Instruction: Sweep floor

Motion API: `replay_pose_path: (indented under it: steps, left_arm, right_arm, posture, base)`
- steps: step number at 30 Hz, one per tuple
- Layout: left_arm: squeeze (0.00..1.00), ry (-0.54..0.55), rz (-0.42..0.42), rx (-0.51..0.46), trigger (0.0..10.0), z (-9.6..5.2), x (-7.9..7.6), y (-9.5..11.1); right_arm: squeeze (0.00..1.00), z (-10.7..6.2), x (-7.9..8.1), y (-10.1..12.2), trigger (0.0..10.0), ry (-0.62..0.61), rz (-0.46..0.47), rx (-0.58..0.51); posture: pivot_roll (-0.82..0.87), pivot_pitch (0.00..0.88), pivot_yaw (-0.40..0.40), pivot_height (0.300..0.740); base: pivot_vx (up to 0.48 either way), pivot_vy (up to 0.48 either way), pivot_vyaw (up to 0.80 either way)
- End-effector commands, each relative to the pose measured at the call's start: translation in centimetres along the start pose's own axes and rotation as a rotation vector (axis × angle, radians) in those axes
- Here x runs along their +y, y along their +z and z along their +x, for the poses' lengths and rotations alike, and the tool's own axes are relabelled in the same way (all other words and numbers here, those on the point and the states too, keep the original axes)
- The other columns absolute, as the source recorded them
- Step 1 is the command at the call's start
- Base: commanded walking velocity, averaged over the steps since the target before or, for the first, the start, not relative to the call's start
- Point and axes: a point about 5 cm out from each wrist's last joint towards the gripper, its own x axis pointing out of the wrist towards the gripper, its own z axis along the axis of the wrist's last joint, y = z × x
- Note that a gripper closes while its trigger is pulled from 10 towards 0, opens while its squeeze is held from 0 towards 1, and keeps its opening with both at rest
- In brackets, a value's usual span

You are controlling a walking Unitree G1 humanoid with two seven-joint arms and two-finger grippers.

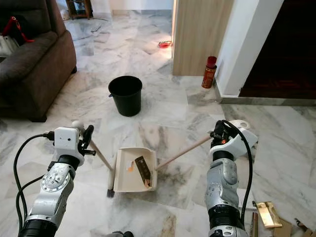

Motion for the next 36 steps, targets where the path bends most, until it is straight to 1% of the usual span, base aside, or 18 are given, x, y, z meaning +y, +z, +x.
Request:
replay_pose_path:
  steps: [1, 5, 21, 27, 30, 32, 36]
  left_arm:
    - [0.00, -0.001, 0.021, -0.060, 10.0, 0.39, 0.15, 1.26]
    - [0.00, 0.004, 0.025, -0.059, 10.0, 0.36, 0.19, 1.27]
    - [0.00, 0.008, 0.026, -0.063, 10.0, 0.43, 0.19, 1.43]
    - [0.00, 0.008, 0.025, -0.063, 10.0, 0.44, 0.16, 1.44]
    - [0.00, 0.006, 0.024, -0.062, 10.0, 0.45, 0.14, 1.43]
    - [0.00, 0.006, 0.025, -0.061, 10.0, 0.45, 0.13, 1.42]
    - [0.00, 0.007, 0.024, -0.061, 10.0, 0.47, 0.11, 1.45]
  right_arm:
    - [0.00, 0.40, 0.68, 1.05, 10.0, 0.023, 0.039, -0.046]
    - [0.00, 0.43, 0.66, 1.07, 10.0, 0.024, 0.041, -0.043]
    - [0.00, 0.39, 0.90, 0.52, 10.0, 0.053, 0.034, -0.001]
    - [0.00, 0.30, 0.95, 0.42, 10.0, 0.070, 0.008, 0.008]
    - [0.00, 0.27, 1.26, 0.30, 10.0, 0.091, -0.009, 0.014]
    - [0.00, 0.26, 1.36, 0.21, 10.0, 0.092, 0.017, 0.018]
    - [0.00, 0.25, 1.38, 0.26, 10.0, 0.100, -0.004, 0.019]
  posture:
    - [0.06, 0.046, 0.024, 0.740]
    - [0.07, 0.053, 0.021, 0.740]
    - [0.07, 0.067, 0.019, 0.740]
    - [0.07, 0.069, 0.019, 0.740]
    - [0.07, 0.070, 0.018, 0.740]
    - [0.07, 0.070, 0.018, 0.740]
    - [0.07, 0.071, 0.017, 0.740]
  base:
    - [0.000, 0.000, 0.00]
    - [0.000, 0.000, 0.00]
    - [0.341, 0.000, 0.00]
    - [0.351, 0.000, 0.00]
    - [0.351, 0.000, 0.59]
    - [0.352, 0.000, 0.00]
    - [0.352, 0.000, 0.00]
